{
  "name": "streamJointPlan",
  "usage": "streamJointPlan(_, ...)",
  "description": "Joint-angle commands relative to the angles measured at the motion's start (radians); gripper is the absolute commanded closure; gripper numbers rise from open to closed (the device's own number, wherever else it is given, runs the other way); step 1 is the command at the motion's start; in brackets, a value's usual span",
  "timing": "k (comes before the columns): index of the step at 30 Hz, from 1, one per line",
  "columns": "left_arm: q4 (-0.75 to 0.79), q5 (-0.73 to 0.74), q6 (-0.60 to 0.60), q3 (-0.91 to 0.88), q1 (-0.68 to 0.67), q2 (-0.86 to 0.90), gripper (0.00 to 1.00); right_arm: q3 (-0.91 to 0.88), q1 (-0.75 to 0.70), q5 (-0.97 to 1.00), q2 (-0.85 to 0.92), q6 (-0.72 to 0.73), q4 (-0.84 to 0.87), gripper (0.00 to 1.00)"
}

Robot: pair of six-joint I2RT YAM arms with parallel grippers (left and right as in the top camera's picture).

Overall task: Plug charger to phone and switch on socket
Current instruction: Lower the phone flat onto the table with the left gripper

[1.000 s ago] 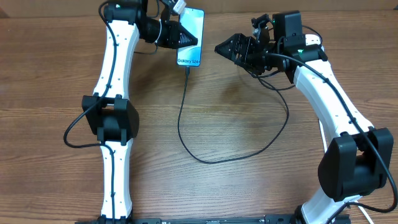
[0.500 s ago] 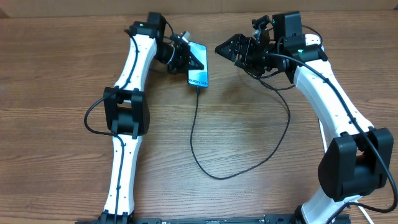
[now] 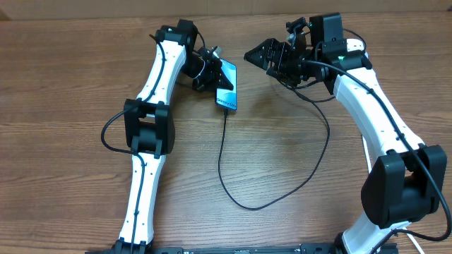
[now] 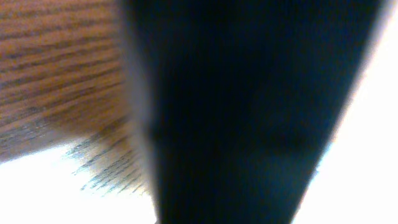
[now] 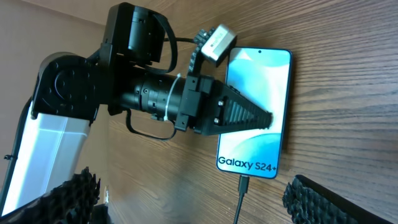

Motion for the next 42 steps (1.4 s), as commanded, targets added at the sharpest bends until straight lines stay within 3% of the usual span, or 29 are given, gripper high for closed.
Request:
streamJointPlan(1, -0.006, 0.010, 0.039, 0.007, -0.030, 0.005, 0.96, 0.023, 0.000, 0.005, -0.008, -0.001, 0.000, 0.04)
streamJointPlan(25, -0.004, -0.142, -0.004, 0.007, -0.042, 0.005, 0.93, 0.023, 0.000, 0.006, -0.008, 0.003, 0.008, 0.04)
streamJointPlan(29, -0.002, -0.159, -0.009, 0.007, -0.042, 0.005, 0.85, 0.023, 0.000, 0.006, -0.008, 0.003, 0.007, 0.04)
streamJointPlan(36, -0.002, -0.167, -0.009, 0.007, -0.042, 0.005, 0.82, 0.023, 0.000, 0.006, -0.008, 0.003, 0.007, 0.04)
streamJointPlan(42, -0.006, -0.260, -0.009, 0.007, -0.042, 0.005, 0.75, 0.023, 0.000, 0.006, -0.008, 0.003, -0.001, 0.03)
